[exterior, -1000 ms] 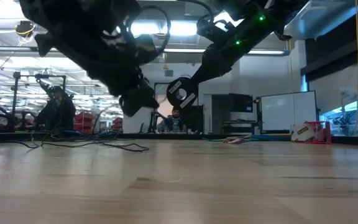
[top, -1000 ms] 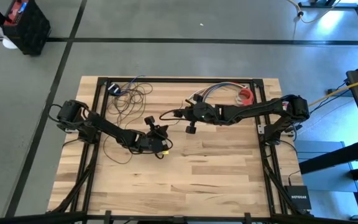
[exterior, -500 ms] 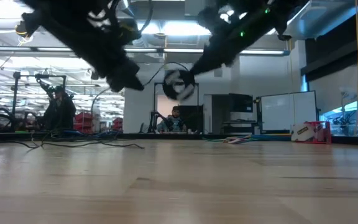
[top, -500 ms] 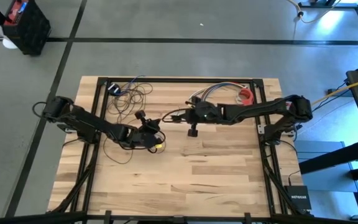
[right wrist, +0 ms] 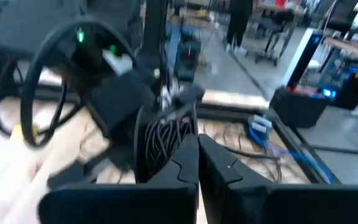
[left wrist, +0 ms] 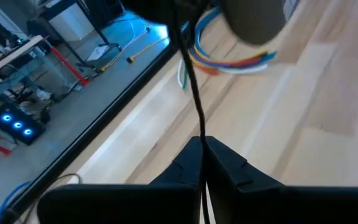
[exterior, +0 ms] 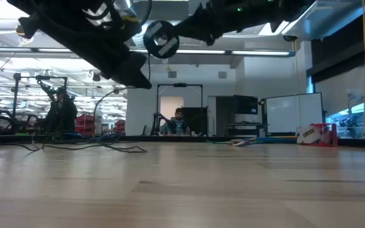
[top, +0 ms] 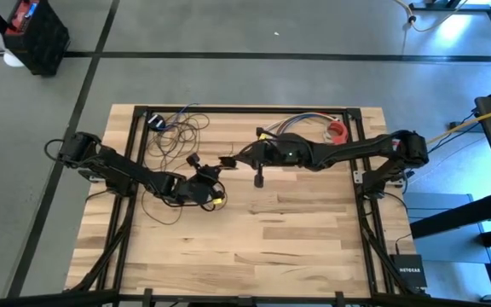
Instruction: Coiling cords
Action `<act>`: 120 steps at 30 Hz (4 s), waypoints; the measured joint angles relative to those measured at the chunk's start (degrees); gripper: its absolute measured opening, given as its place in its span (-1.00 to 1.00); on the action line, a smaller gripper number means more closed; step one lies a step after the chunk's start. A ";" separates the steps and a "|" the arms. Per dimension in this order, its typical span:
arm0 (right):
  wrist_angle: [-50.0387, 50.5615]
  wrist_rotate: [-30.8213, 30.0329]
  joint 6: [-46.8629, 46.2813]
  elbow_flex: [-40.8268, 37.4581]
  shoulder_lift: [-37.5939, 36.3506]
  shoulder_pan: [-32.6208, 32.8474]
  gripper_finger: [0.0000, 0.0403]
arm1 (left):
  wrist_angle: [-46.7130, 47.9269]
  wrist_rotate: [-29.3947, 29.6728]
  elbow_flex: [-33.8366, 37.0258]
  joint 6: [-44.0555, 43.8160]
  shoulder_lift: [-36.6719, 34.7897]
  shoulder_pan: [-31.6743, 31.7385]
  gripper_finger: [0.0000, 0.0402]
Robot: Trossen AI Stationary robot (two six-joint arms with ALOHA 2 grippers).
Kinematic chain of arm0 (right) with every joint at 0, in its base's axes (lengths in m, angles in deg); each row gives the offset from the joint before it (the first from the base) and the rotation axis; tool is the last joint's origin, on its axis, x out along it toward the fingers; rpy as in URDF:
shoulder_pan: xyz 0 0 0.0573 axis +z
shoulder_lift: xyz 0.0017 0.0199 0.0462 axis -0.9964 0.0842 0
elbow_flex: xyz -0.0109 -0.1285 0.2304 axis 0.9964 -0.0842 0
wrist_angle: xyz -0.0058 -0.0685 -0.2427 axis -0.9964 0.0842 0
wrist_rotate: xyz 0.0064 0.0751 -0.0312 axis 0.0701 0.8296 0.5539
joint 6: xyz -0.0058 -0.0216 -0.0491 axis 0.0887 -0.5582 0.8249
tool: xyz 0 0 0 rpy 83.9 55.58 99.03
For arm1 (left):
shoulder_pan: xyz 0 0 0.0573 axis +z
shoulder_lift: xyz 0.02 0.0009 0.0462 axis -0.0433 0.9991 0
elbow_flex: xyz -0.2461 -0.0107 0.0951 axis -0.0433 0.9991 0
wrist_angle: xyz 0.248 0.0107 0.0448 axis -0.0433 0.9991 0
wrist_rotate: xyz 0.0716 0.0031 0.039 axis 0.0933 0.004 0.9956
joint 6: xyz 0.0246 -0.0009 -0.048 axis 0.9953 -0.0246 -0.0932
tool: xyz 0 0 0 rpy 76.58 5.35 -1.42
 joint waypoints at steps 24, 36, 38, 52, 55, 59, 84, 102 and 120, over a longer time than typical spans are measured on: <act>-15.92 -9.14 -0.55 0.17 8.34 0.07 -0.99 | -18.52 -0.17 0.04 -3.60 0.09 1.26 -0.92; -13.48 -13.46 4.96 0.16 10.46 -0.03 -0.99 | -19.25 -0.66 -0.03 -12.86 0.13 1.17 -0.85; -12.37 -13.35 5.17 -0.02 10.77 -0.09 -0.99 | -18.99 -1.21 -0.07 -12.81 0.02 1.20 -0.76; -3.46 -12.58 7.91 0.04 10.57 0.00 -0.99 | 7.43 -1.89 -0.07 -10.29 -0.01 -3.35 -0.20; 1.29 -11.99 7.89 0.07 10.57 0.00 -0.99 | 11.78 -1.88 -0.07 -12.17 0.00 -4.60 -0.22; 6.09 -9.86 6.23 0.08 10.94 0.00 -0.99 | 11.89 -1.86 -0.07 -13.06 0.00 -4.83 -0.24; 25.55 -6.69 2.95 0.13 13.24 8.10 -0.04 | 9.85 -11.05 -2.25 2.46 6.97 -8.14 -0.25; 13.09 -22.82 0.76 0.02 20.06 14.74 -0.04 | 11.94 -7.81 -3.51 18.78 7.65 -9.99 -0.25; 9.19 -29.71 9.05 0.11 20.21 14.25 -0.04 | 24.79 -28.48 -7.21 -5.23 -8.54 -13.95 -0.25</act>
